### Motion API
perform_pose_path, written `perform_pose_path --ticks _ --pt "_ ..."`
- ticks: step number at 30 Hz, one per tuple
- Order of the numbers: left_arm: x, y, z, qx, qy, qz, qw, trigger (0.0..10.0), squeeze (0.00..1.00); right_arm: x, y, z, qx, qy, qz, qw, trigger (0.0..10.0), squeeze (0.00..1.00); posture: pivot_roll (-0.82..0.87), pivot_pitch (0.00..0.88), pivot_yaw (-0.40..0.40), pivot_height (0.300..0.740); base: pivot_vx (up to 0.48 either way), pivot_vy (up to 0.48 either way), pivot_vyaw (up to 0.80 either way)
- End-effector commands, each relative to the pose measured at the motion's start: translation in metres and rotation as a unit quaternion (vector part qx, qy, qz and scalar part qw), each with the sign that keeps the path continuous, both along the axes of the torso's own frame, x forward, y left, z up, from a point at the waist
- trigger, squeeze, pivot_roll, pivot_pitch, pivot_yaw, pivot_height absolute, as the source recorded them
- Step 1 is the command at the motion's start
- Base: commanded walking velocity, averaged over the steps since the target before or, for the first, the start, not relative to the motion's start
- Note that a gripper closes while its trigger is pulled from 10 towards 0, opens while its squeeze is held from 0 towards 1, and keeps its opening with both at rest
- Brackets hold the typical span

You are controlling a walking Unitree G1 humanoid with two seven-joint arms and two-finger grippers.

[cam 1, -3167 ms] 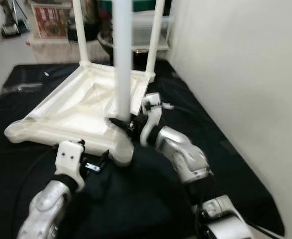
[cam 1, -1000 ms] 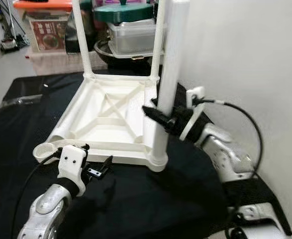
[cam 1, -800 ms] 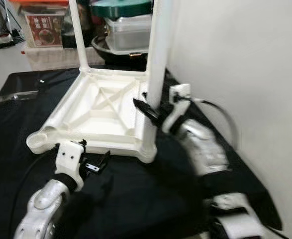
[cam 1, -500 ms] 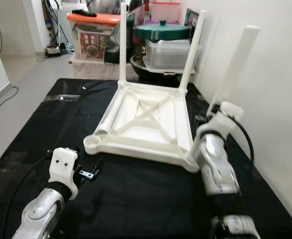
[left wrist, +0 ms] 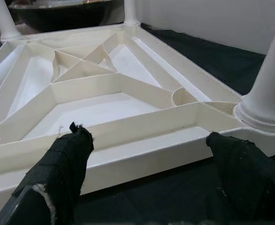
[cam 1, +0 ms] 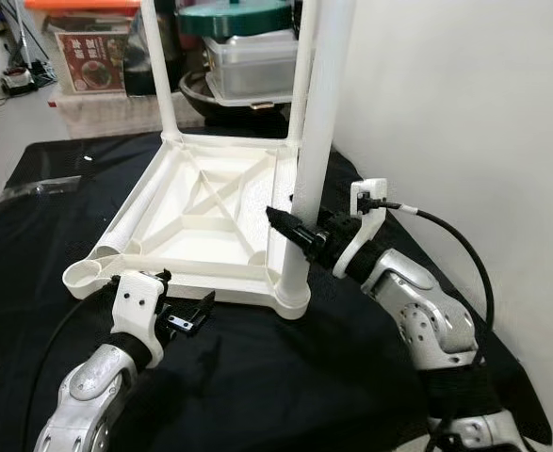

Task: Building children table

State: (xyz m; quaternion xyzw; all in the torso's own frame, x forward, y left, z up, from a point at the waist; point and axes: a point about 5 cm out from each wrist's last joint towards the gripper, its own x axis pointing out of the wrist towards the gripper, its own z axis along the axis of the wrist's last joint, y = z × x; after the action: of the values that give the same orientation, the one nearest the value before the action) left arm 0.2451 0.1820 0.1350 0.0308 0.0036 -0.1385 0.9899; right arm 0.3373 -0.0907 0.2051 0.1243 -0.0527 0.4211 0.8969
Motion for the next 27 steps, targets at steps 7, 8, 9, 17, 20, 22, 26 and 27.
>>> perform_pose_path --ticks 7,8,9,17,20,22,26,27 --pt "-0.004 0.004 -0.001 -0.002 0.003 0.009 1.000 10.0 0.00 0.016 -0.083 -0.071 -0.063 0.217 -0.590 0.775 0.0 0.00 0.08 0.000 -0.055 0.740 0.000 0.000 0.00" --pt "-0.004 0.004 -0.001 -0.002 0.003 0.009 1.000 10.0 0.00 0.016 -0.083 -0.071 -0.063 0.217 -0.590 0.775 0.0 0.00 0.08 0.000 -0.055 0.740 0.000 0.000 0.00" --pt "-0.004 0.004 -0.001 -0.002 0.003 0.009 1.000 10.0 0.00 0.005 -0.093 -0.079 -0.082 0.222 -0.616 0.751 0.0 0.00 0.08 0.000 -0.055 0.740 0.000 0.000 0.00" --pt "-0.001 0.000 0.000 -0.008 0.005 -0.004 1.000 10.0 0.00 -0.013 -0.045 -0.057 -0.012 0.149 -0.371 0.916 10.0 1.00 0.03 0.000 -0.026 0.740 0.000 0.000 0.00" --pt "0.002 -0.003 0.001 -0.013 0.001 -0.005 1.000 10.0 0.00 0.001 -0.030 0.001 0.039 0.041 -0.110 0.992 10.0 0.00 0.03 0.000 -0.034 0.740 0.000 0.000 0.00" --pt "0.002 -0.003 0.001 -0.014 0.001 -0.005 1.000 10.0 0.00 0.002 -0.028 0.011 0.040 0.018 -0.066 0.997 10.0 0.00 0.03 0.000 -0.034 0.740 0.000 0.000 0.00" --pt "0.003 -0.003 0.001 -0.015 0.000 -0.004 1.000 10.0 0.00 0.001 -0.022 0.025 0.026 -0.020 0.025 0.999 10.0 0.00 0.05 0.000 -0.050 0.740 0.000 0.000 0.00" --pt "0.003 -0.003 0.001 -0.015 0.000 -0.004 1.000 10.0 0.00 0.001 -0.022 0.025 0.026 -0.020 0.025 0.999 10.0 0.00 0.05 0.000 -0.050 0.740 0.000 0.000 0.00"
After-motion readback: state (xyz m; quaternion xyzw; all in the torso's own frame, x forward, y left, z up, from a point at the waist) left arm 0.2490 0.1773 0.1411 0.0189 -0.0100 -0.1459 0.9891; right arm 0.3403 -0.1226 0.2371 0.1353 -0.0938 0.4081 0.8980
